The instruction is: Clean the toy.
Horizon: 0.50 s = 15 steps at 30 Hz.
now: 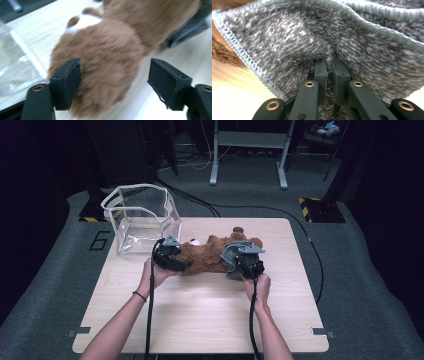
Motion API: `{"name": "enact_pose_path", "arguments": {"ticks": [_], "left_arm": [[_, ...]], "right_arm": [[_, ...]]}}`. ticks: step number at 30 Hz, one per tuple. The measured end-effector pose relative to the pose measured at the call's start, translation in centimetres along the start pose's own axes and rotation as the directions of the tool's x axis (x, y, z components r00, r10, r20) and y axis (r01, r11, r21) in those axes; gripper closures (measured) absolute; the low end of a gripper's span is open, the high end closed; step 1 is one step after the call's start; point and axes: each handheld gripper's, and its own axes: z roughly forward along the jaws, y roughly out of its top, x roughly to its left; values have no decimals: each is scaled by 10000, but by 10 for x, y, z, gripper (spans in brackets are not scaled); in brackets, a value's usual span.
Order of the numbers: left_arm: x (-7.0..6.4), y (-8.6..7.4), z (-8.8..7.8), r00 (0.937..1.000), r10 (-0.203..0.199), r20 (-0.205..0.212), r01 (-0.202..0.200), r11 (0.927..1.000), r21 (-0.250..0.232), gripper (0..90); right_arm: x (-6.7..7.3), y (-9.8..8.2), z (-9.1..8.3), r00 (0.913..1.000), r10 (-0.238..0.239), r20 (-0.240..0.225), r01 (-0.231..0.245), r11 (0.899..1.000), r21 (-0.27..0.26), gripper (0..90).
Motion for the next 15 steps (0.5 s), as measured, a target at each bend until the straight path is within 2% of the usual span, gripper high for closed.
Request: {"name": "enact_pose_path", "arguments": {"ticks": [1, 2, 3, 5, 8, 11, 12, 15], "left_arm": [[1, 0, 3, 10000, 36, 25, -37, 9999, 150, 369], [2, -1, 6, 9999, 14, -141, -11, 9997, 234, 449], [2, -1, 7, 10000, 59, 0, -59, 9998, 202, 495], [3, -1, 7, 9999, -29, -110, 30, 9999, 105, 602], [3, 0, 7, 9999, -130, -25, 130, 9999, 73, 728], [6, 1, 6, 9993, -345, 125, 343, 9993, 115, 780], [6, 2, 7, 9989, -424, 185, 423, 9991, 80, 788], [7, 3, 7, 9983, -541, 210, 538, 9985, 138, 797]], "right_arm": [[0, 0, -1, 10000, 39, -22, -39, 10000, -34, 838], [1, -1, -3, 10000, 66, -64, -66, 9999, -84, 839], [1, -2, -5, 9999, 77, -79, -78, 9998, -160, 839], [3, -5, -11, 9999, 24, -158, -28, 9996, -276, 839], [8, -12, -20, 9996, -11, -293, -2, 9991, -427, 839], [18, -17, -27, 9982, -138, -591, 105, 9983, -566, 839], [23, -18, -28, 9969, -354, -701, 312, 9977, -608, 839], [44, -19, -28, 9909, -687, -1161, 617, 9961, -632, 839]]}}
